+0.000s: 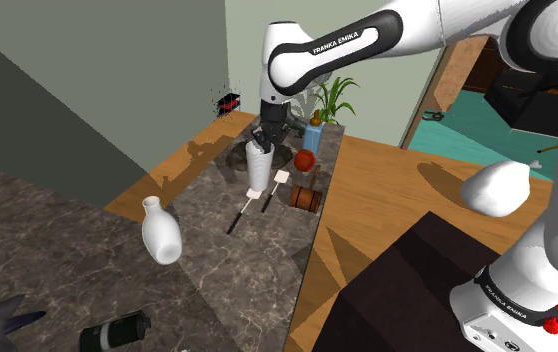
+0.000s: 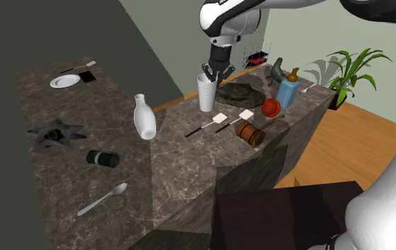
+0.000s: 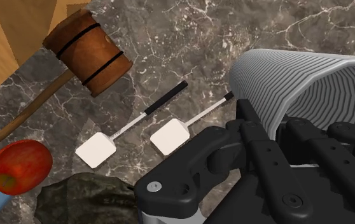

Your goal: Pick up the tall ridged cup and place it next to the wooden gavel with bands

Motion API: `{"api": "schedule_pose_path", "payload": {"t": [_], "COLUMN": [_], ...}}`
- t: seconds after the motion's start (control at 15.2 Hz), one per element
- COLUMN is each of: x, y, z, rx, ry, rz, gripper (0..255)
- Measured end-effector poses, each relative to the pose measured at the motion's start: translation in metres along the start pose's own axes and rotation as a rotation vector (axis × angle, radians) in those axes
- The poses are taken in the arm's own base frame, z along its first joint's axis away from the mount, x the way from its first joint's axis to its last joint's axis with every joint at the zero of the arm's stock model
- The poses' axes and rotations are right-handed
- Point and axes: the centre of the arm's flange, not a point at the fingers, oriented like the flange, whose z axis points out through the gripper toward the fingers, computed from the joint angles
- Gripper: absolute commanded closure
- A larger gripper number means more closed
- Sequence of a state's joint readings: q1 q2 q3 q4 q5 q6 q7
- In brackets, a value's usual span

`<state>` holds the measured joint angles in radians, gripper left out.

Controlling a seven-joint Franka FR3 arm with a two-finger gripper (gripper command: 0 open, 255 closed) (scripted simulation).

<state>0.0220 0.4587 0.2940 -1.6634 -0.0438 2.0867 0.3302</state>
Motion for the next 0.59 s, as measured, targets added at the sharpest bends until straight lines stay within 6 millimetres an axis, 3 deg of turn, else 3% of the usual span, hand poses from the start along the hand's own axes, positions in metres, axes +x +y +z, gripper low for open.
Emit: {"api": "schedule_pose_path", "payload": {"t": [0.59], "x": [0.061], "y": [0.099], "z": [-0.011], "rx": [0.000], "ry": [0.000], "rz": [0.000], "gripper": [255]}}
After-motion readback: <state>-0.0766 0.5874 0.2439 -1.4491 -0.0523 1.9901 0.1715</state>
